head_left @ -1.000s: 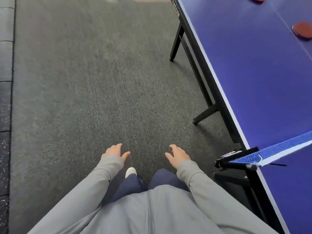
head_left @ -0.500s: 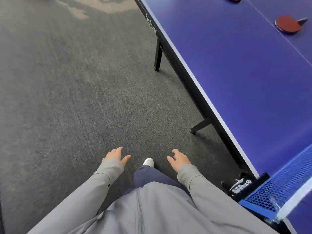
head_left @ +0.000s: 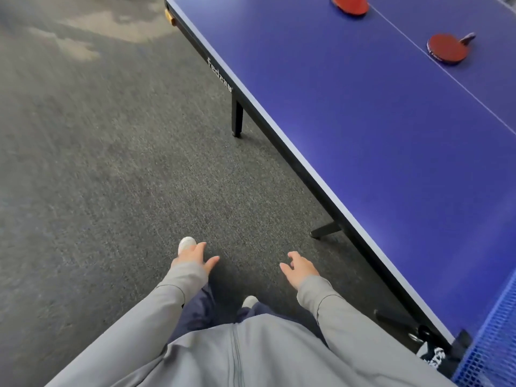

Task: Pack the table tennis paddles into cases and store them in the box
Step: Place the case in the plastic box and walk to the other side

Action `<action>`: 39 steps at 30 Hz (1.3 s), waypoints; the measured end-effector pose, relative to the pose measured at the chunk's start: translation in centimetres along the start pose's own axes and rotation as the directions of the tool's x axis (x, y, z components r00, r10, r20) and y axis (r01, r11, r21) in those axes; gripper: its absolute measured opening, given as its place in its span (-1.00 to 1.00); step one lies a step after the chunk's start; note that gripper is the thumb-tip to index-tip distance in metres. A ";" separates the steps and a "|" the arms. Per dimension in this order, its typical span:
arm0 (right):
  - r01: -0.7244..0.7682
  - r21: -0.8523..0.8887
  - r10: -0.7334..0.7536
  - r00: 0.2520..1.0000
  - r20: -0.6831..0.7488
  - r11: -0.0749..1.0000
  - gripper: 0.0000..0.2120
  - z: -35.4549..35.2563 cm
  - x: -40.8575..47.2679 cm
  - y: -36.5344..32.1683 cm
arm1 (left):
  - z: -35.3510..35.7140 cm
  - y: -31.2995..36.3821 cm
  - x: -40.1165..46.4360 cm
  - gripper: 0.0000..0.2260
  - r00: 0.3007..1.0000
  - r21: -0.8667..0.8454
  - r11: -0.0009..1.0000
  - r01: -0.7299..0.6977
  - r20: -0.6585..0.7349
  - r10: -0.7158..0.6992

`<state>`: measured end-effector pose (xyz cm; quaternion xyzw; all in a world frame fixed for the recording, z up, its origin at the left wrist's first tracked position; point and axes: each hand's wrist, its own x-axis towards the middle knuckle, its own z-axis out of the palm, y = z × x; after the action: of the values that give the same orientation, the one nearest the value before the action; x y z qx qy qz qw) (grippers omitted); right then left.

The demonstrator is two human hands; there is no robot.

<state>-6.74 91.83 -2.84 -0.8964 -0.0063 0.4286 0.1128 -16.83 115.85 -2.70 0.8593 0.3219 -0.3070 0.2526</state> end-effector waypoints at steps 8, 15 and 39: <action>-0.052 0.007 0.052 0.998 -0.025 0.999 -0.54 -2.8 4.1 -13.5 | -12.5 -3.7 9.9 -0.45 0.994 0.075 0.992 -0.105 0.015 0.104; 0.052 -0.027 -0.053 0.998 -0.034 0.998 -0.55 -4.9 8.1 -26.7 | -21.1 -7.7 16.1 -0.46 0.998 0.034 0.998 -0.055 0.042 0.053; 0.326 -0.407 -0.310 0.945 0.108 0.853 -0.59 -20.3 30.5 -59.6 | -48.2 -10.9 41.4 -0.52 0.995 0.034 0.994 0.101 -0.027 -0.100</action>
<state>33.28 149.19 -1.49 -0.8777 -0.2485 0.4095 -0.0133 18.04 170.02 -0.90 0.8501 0.3625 -0.3141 0.2176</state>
